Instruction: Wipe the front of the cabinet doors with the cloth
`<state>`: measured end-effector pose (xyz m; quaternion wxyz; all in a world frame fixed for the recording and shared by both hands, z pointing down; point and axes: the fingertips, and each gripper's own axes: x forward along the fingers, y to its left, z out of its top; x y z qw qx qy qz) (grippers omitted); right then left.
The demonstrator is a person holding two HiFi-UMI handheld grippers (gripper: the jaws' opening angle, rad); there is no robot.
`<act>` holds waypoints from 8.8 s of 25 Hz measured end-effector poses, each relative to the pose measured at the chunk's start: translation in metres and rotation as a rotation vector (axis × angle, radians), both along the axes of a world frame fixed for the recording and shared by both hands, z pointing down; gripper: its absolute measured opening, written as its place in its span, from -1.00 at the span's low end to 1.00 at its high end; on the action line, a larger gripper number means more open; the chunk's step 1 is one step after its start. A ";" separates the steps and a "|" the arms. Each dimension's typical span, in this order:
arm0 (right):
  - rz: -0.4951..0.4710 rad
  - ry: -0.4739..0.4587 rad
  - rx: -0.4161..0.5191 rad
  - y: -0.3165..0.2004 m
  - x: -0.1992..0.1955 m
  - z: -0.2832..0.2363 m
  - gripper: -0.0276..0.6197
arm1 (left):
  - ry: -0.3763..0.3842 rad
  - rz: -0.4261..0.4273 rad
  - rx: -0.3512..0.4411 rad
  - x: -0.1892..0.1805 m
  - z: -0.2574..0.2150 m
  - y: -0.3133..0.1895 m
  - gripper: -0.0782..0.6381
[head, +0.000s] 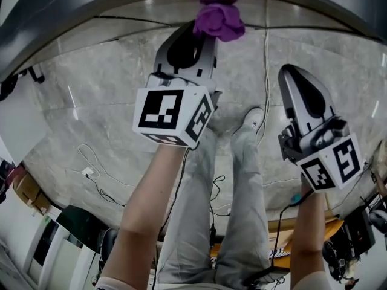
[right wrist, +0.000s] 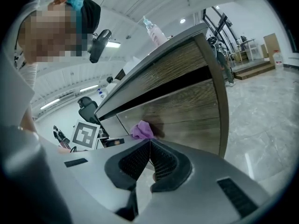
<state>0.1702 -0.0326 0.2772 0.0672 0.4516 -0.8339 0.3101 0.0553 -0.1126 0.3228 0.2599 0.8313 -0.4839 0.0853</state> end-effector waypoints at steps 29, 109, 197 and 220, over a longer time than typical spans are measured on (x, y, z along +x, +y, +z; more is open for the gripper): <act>-0.074 -0.030 -0.006 0.010 -0.036 0.008 -0.83 | -0.059 -0.318 0.007 -0.121 0.000 0.018 -0.58; -0.020 0.003 -0.055 0.040 -0.048 0.064 -0.83 | -0.130 -0.258 -0.057 -0.139 0.081 -0.014 -0.59; -0.003 -0.004 -0.144 0.028 -0.058 0.121 -0.83 | -0.262 -0.098 -0.200 -0.119 0.181 -0.019 -0.60; -0.007 -0.019 -0.145 0.060 0.053 0.122 -0.83 | -0.319 -0.087 -0.240 -0.012 0.193 0.050 -0.61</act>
